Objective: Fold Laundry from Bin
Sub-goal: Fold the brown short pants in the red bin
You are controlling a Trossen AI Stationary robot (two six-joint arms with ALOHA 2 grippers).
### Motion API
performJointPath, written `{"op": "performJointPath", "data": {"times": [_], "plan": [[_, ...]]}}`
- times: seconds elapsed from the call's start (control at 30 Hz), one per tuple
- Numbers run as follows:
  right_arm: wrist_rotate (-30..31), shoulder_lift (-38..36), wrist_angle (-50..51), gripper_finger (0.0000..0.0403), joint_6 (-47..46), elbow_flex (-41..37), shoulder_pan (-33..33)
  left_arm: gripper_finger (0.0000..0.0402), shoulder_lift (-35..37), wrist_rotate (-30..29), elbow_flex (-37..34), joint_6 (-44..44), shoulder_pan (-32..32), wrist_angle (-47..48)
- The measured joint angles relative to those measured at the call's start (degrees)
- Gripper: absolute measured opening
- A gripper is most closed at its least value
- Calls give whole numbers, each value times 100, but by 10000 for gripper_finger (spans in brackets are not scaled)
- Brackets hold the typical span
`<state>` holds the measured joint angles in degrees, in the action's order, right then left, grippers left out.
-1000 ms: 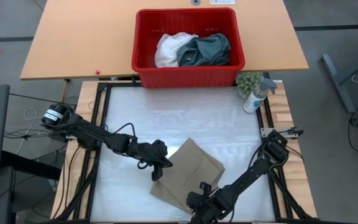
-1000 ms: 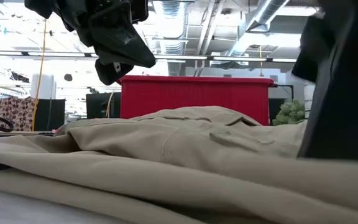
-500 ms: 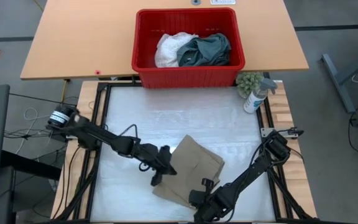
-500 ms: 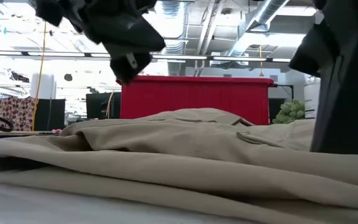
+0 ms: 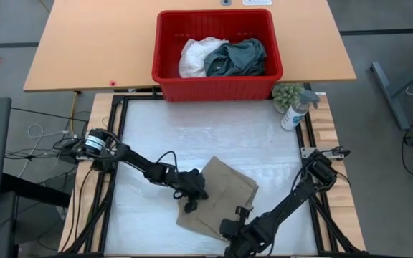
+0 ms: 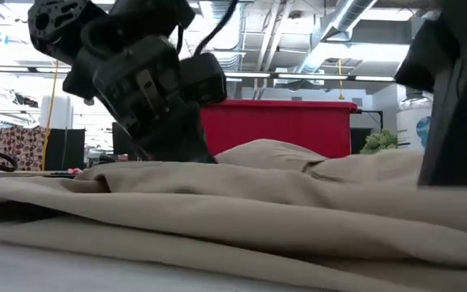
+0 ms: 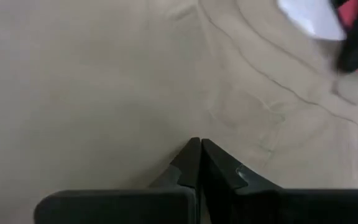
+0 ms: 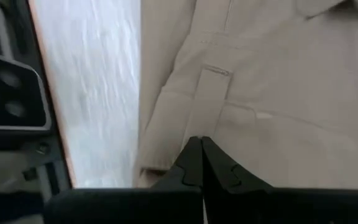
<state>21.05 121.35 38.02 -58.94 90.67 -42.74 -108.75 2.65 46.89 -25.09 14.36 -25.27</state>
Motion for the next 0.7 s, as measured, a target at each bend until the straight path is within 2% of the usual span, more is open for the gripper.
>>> {"op": "performJointPath", "data": {"times": [0.13,0.3,0.4,0.53,0.7], "plan": [[551,-469,578,17,-716,14,-113,0,-4,-84,-7,-64,-72,257],[1195,-603,2743,17,-3350,-7,-348,0,5,-236,-4,-407,-173,470],[1195,-576,3261,16,-4235,-23,-372,0,29,-382,4,-560,-307,685],[848,-570,3049,16,-4758,-369,-231,0,27,-243,4,-607,-498,711],[687,-572,2406,16,-4778,-838,27,0,288,160,-19,-720,-706,956]]}}
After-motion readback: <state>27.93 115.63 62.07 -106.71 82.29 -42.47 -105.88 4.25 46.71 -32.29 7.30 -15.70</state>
